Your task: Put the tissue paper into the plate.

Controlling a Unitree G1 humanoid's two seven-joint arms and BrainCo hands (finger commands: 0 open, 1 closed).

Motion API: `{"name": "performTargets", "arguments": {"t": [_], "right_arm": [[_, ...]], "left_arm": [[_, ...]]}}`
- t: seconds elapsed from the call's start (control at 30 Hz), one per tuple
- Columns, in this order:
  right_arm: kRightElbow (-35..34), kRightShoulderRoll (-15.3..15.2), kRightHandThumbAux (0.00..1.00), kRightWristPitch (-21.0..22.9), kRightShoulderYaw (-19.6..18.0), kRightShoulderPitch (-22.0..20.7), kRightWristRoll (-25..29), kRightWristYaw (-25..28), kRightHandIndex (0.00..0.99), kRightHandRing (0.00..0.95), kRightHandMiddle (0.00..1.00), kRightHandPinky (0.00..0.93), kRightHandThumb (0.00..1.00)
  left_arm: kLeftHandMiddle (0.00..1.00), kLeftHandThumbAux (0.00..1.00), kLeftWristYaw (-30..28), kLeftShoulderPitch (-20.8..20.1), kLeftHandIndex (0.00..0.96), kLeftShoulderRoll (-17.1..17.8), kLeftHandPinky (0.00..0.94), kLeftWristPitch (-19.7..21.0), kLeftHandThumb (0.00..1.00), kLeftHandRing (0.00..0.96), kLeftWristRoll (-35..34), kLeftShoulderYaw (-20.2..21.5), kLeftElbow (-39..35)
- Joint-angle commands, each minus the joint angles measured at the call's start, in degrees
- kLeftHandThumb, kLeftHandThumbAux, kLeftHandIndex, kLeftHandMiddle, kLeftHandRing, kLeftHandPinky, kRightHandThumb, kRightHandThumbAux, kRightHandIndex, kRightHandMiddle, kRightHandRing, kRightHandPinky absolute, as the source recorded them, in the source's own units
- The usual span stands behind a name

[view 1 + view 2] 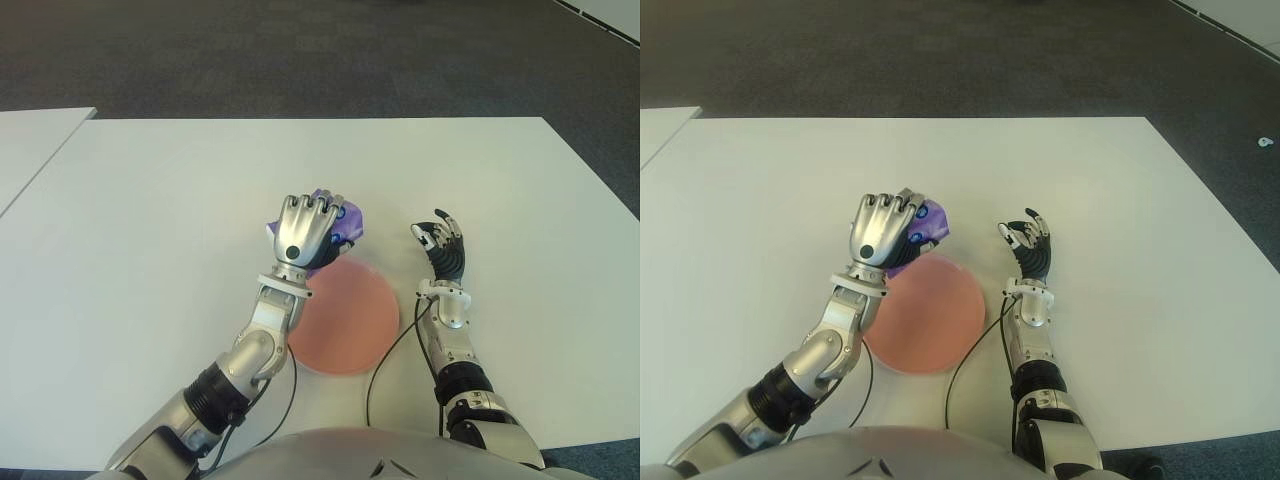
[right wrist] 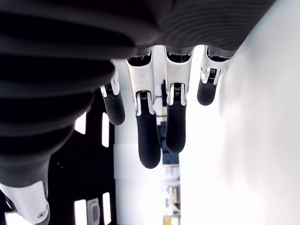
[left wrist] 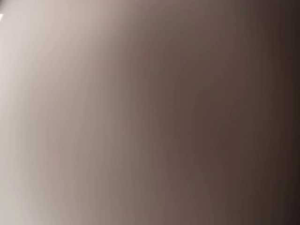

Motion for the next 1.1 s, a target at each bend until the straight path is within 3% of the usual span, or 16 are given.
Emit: {"name": "performTargets", "arguments": {"t": [0.03, 0.4, 1.1], "right_arm": [[2.0, 0.9, 0.639, 3.3, 0.6, 3.5, -1.0, -1.2, 0.191, 0.344, 0.476, 0.117, 0.949], [-0.6, 1.6, 0.636, 5.3, 1.2, 4.7, -1.6, -2.0, 0.198, 0.353, 0.479, 0.139, 0.949], [-3.9, 2.7, 0.632, 8.2, 2.0, 5.9, -2.5, -2.7, 0.212, 0.363, 0.482, 0.18, 0.948]], "left_arm": [[0.549, 0.661, -0.2, 3.1, 0.411, -1.1, 0.862, -1.5, 0.857, 0.851, 1.4, -1.0, -3.2], [0.542, 0.664, 1.8, 8.4, 0.405, -1.7, 0.851, -4.5, 0.855, 0.855, 4.6, -2.1, -6.3], [0.545, 0.664, -4.3, 13.8, 0.403, -3.4, 0.856, -6.5, 0.855, 0.84, 8.5, -2.2, -10.7]]}}
